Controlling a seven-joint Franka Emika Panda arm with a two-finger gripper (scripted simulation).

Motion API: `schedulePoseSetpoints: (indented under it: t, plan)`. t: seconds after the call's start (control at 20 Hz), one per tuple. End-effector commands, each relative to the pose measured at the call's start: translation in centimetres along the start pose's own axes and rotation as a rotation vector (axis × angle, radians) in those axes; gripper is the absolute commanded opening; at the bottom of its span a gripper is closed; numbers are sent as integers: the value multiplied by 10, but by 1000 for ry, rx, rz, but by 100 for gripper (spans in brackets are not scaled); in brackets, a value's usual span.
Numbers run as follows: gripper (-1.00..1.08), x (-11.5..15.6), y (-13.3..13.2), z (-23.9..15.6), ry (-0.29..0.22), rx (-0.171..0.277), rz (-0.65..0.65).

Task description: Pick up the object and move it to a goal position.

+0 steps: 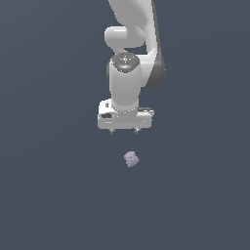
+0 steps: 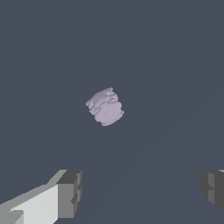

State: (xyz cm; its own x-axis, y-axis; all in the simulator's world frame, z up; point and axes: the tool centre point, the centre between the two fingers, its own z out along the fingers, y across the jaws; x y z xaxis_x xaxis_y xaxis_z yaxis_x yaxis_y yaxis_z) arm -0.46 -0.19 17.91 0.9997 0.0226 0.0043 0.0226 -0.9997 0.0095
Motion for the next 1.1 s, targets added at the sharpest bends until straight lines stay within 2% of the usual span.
schedulePoseSetpoints:
  t: [0.0, 0.55, 1.05]
  plan:
    - [100, 0, 0, 0, 0, 0, 0]
    - [100, 5, -13, -4, -2, -14, -33]
    - [100, 7, -13, 0, -3, -11, 9]
